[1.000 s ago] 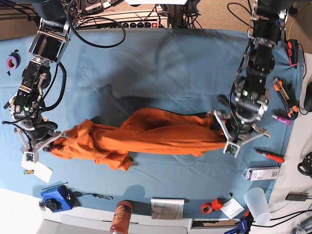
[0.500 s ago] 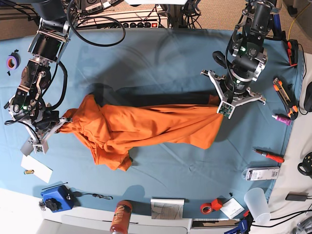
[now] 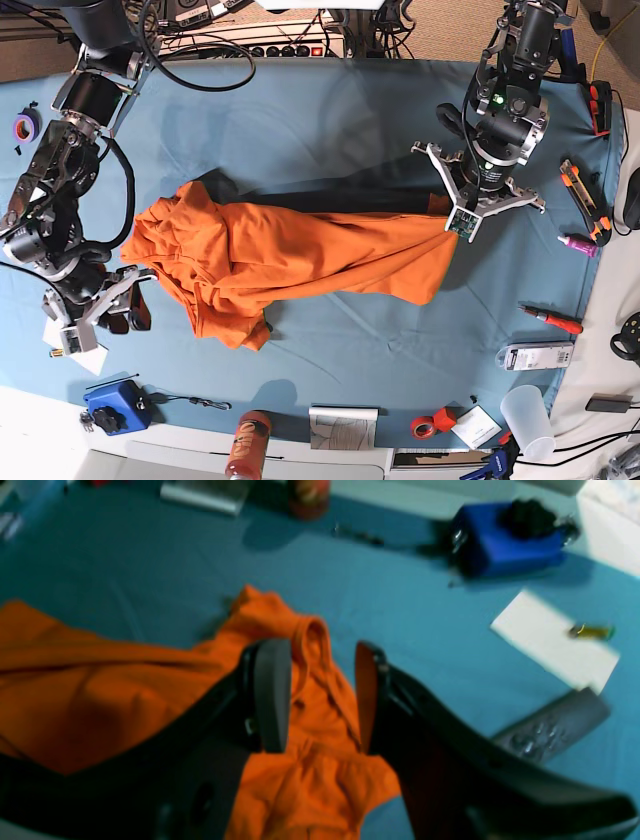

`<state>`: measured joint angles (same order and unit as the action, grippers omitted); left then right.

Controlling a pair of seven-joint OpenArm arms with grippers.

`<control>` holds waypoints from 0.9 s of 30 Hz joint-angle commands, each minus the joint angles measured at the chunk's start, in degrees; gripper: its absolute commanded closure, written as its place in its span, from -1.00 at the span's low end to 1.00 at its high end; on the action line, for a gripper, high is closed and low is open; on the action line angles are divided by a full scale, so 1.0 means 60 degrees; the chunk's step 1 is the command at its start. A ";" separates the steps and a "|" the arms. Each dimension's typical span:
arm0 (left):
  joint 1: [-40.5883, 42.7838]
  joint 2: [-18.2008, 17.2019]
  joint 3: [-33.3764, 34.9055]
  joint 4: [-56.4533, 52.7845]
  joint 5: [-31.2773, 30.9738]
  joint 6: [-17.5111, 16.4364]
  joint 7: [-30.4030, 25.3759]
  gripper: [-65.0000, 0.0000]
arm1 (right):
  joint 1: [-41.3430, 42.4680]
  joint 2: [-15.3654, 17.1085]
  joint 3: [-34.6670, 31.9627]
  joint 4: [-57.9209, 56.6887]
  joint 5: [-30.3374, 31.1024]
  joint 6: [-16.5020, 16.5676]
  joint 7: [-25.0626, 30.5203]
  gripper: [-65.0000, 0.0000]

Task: Layout the t-shirt on the table in an organized manner, then fold the t-shirt properly
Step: 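Release the shirt with the right gripper and reposition it, then regrasp the shirt edge with the right gripper and lift it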

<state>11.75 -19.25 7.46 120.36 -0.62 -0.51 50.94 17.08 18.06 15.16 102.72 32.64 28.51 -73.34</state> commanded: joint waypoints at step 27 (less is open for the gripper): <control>-0.0051 -0.0073 -0.0036 0.0171 0.0098 0.0073 -0.0317 1.00 | -0.0015 0.0113 -0.2397 -0.1351 -0.1330 -0.0495 0.0627 0.31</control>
<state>11.88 -19.22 7.46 120.36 -0.51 -0.51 50.35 15.55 18.09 0.60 93.82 24.03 25.50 -70.50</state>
